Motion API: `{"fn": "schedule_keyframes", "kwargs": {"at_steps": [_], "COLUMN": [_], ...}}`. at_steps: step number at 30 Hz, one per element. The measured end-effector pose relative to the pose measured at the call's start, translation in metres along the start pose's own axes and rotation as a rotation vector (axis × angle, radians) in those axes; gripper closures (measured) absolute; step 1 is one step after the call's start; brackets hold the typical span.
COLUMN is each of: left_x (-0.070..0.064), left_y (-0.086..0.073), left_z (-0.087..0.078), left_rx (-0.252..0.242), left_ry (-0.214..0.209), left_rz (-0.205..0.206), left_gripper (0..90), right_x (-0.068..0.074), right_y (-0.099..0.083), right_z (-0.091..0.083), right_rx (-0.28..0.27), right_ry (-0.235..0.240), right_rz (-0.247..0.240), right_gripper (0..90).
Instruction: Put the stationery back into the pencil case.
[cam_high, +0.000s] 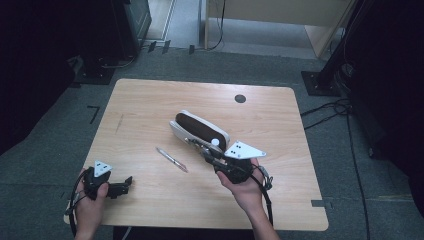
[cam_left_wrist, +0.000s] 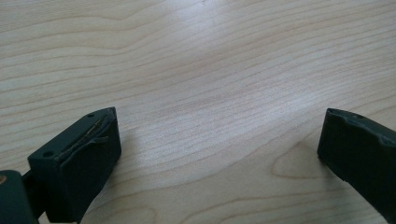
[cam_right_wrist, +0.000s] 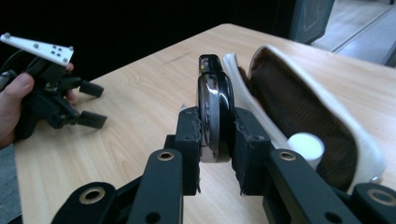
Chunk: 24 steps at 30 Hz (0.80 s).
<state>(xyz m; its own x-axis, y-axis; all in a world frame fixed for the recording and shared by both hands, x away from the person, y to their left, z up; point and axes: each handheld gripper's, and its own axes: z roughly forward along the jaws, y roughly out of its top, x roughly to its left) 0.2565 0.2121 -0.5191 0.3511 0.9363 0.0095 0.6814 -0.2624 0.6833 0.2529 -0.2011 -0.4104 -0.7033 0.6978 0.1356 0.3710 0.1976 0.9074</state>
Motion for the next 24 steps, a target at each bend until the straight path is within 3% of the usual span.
{"fn": "schedule_keyframes", "kwargs": {"at_steps": [10, 24], "left_x": [0.000, 0.000], "left_y": [0.000, 0.000], "left_z": [0.000, 0.000], "left_rx": [0.001, 0.000], "left_ry": [0.000, 0.000], "left_rz": [-0.001, 0.000], "left_gripper": [0.0, 0.0], "right_x": [-0.017, -0.039], "right_y": [0.019, 0.024], "right_z": [0.003, 0.021], "right_rx": [-0.008, 0.024], "right_ry": [-0.046, -0.091], "right_rz": [-0.005, 0.012], "right_gripper": [74.2, 74.1]}}
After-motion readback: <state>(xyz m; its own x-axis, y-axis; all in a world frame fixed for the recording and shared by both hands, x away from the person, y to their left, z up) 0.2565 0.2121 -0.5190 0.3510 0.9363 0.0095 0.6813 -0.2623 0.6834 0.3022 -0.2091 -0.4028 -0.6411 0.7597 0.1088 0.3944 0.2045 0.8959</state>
